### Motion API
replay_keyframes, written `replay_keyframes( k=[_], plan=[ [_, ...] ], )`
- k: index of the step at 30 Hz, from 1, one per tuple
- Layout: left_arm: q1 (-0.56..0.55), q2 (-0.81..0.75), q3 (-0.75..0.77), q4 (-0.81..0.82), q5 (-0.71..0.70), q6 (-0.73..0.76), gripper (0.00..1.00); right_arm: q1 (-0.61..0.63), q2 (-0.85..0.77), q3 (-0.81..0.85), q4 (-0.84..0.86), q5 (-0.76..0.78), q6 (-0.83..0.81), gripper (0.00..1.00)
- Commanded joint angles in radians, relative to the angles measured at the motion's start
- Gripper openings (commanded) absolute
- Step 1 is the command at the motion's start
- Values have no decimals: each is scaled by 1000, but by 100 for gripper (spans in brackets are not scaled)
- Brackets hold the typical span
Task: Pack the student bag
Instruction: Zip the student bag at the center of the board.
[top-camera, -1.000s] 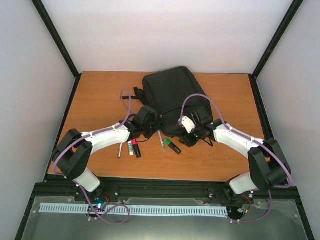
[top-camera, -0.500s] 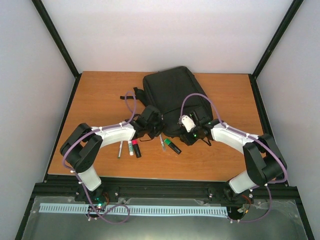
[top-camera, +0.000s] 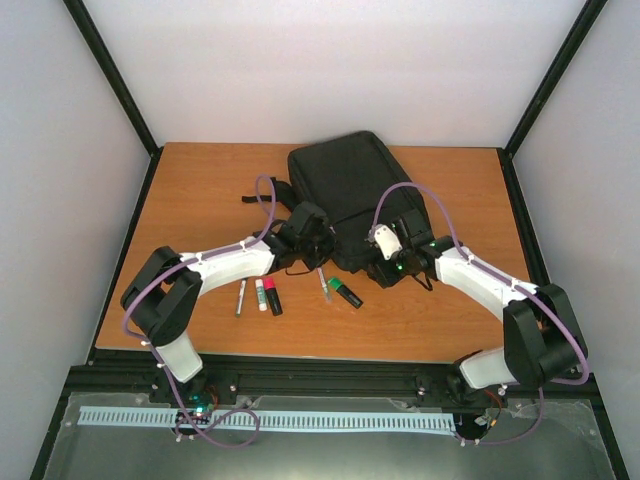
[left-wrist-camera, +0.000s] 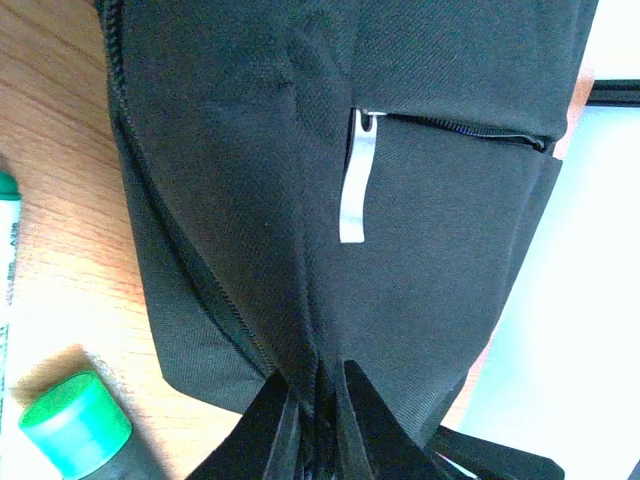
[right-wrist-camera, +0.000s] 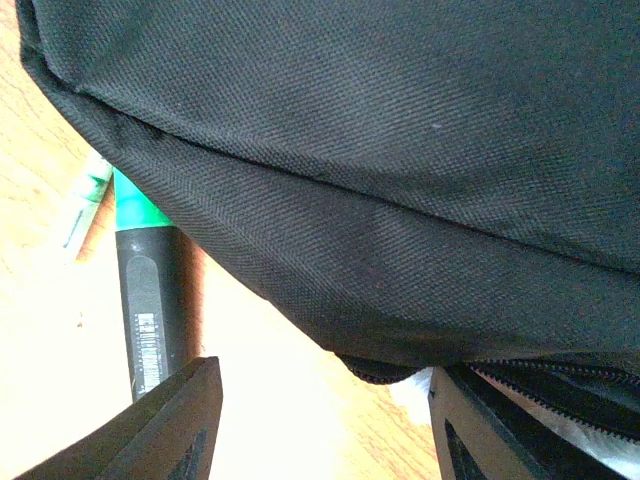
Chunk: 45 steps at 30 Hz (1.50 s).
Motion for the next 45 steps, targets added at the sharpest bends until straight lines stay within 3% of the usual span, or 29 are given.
replay_keyframes(
  k=[1, 13, 22, 34, 45],
  plan=[
    [-7, 5, 95, 65, 16, -16, 6, 0, 3, 9, 14, 8, 29, 58],
    [-9, 19, 145, 68, 21, -23, 1, -4, -114, 53, -132, 69, -11, 58],
    [-10, 20, 176, 52, 25, -12, 1, -4, -36, 39, -39, 68, 2, 48],
    [-10, 6, 177, 48, 34, -13, 1, -4, -6, -19, 134, 144, -13, 43],
    [-10, 2, 174, 37, 35, -10, 1, -4, -9, -46, 244, 150, -43, 12]
  ],
)
